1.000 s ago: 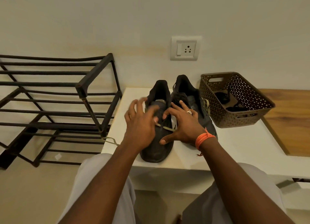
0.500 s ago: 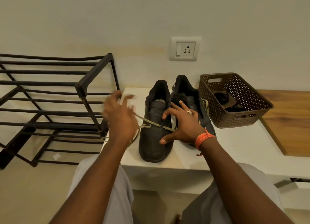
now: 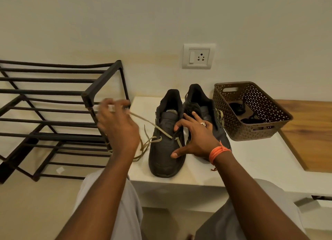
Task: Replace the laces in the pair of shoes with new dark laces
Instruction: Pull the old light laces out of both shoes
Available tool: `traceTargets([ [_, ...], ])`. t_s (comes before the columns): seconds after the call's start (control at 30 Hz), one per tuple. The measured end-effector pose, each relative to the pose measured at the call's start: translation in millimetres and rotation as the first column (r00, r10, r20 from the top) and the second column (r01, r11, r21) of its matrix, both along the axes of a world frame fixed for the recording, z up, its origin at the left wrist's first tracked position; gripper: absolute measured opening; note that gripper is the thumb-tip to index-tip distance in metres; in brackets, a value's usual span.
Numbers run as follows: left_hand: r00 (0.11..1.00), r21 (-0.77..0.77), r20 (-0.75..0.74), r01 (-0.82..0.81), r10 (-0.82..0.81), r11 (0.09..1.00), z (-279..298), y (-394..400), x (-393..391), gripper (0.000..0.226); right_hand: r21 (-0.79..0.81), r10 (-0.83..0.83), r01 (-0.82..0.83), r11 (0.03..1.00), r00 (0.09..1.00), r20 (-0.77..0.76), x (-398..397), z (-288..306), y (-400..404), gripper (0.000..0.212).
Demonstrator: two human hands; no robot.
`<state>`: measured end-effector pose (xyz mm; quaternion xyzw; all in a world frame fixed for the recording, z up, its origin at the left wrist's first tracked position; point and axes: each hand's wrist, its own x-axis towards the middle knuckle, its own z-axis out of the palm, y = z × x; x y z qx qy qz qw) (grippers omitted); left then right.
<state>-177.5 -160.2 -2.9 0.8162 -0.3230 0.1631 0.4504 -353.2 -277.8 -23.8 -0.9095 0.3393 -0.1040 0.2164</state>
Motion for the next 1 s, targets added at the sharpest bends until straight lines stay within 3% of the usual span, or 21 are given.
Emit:
traceTargets([
  [0.03, 0.986, 0.128, 0.052, 0.149, -0.157, 0.980, -4.3, -2.3, -5.9, 0.024, 0.001, 0.002, -0.002, 1.000, 1.000, 0.001, 0.0, 0.3, -0.1, 0.072],
  [0.1, 0.882, 0.394, 0.017, 0.427, -0.471, 0.814, -10.8, -8.3, -23.3, 0.018, 0.002, 0.003, -0.003, 1.000, 1.000, 0.000, -1.4, 0.6, 0.4, 0.072],
  [0.17, 0.811, 0.597, -0.034, 0.485, -0.584, 0.639, -18.8, -12.6, -31.5, 0.017, -0.001, 0.003, -0.003, 1.000, 1.000, -0.001, -1.7, 0.8, 1.5, 0.072],
  [0.2, 0.824, 0.646, -0.036, 0.451, -0.566, 0.616, -20.5, -14.6, -31.5, 0.016, -0.002, 0.003, -0.003, 1.000, 1.000, -0.003, -1.5, 1.0, 2.4, 0.072],
  [0.27, 0.876, 0.647, 0.040, 0.344, -0.480, 0.681, -19.3, -15.7, -27.8, 0.016, -0.001, 0.001, -0.001, 1.000, 1.000, 0.001, -0.9, 0.6, 2.6, 0.071],
  [0.3, 0.916, 0.590, 0.077, 0.277, -0.395, 0.758, -18.0, -14.4, -26.1, 0.017, 0.001, 0.000, 0.000, 1.000, 1.000, 0.001, -0.5, 0.0, 2.6, 0.071],
  [0.37, 0.991, 0.328, 0.075, 0.080, -0.111, 0.941, -12.9, -11.9, -19.4, 0.021, 0.005, -0.005, 0.005, 1.000, 1.000, 0.001, -0.8, -0.8, 1.3, 0.071],
  [0.4, 0.999, 0.155, 0.024, -0.026, 0.023, 0.988, -8.2, -9.9, -14.7, 0.021, 0.006, -0.009, 0.009, 1.000, 1.000, 0.004, -1.4, -1.2, 0.7, 0.072],
  [0.47, 0.987, -0.147, -0.085, -0.146, 0.134, 0.978, -1.5, -5.4, -7.7, 0.017, 0.001, -0.010, 0.010, 1.000, 1.000, 0.005, -1.8, -1.7, 0.2, 0.072],
  [0.53, 0.984, -0.224, -0.088, -0.171, 0.154, 0.960, 0.4, -2.8, -3.7, 0.015, 0.001, -0.005, 0.005, 1.000, 1.000, 0.001, -1.2, -1.5, -0.1, 0.073],
  [0.6, 0.999, -0.078, -0.009, -0.046, 0.045, 0.996, -2.6, -4.1, -5.7, 0.017, 0.004, -0.004, 0.004, 1.000, 1.000, -0.001, -0.4, -0.7, -0.1, 0.072],
  [0.63, 0.996, 0.046, 0.033, 0.087, -0.088, 0.995, -6.2, -5.7, -10.5, 0.020, 0.003, -0.006, 0.006, 1.000, 1.000, -0.002, -0.5, -0.4, 0.2, 0.072],
  [0.7, 0.919, 0.352, 0.063, 0.346, -0.390, 0.870, -14.0, -9.4, -21.8, 0.024, -0.001, -0.004, 0.004, 1.000, 1.000, -0.002, -1.0, 0.2, 0.8, 0.072],
  [0.77, 0.841, 0.592, 0.022, 0.424, -0.540, 0.685, -21.9, -13.9, -30.7, 0.025, 0.000, -0.001, 0.001, 1.000, 1.000, 0.002, -1.9, 1.0, 1.2, 0.072],
  [0.8, 0.834, 0.651, 0.002, 0.418, -0.552, 0.633, -23.8, -15.2, -32.3, 0.025, 0.002, 0.002, -0.002, 1.000, 1.000, 0.005, -2.2, 1.7, 1.5, 0.071],
  [0.93, 0.856, 0.656, 0.027, 0.374, -0.516, 0.655, -21.3, -16.2, -26.4, 0.010, 0.006, 0.004, -0.004, 1.000, 1.000, 0.009, -2.3, 1.7, 2.3, 0.071],
  [1.0, 0.902, 0.586, 0.086, 0.298, -0.423, 0.754, -16.1, -16.0, -25.0, 0.012, 0.016, 0.005, -0.005, 1.000, 1.000, 0.012, -2.9, 1.6, 1.1, 0.071],
])
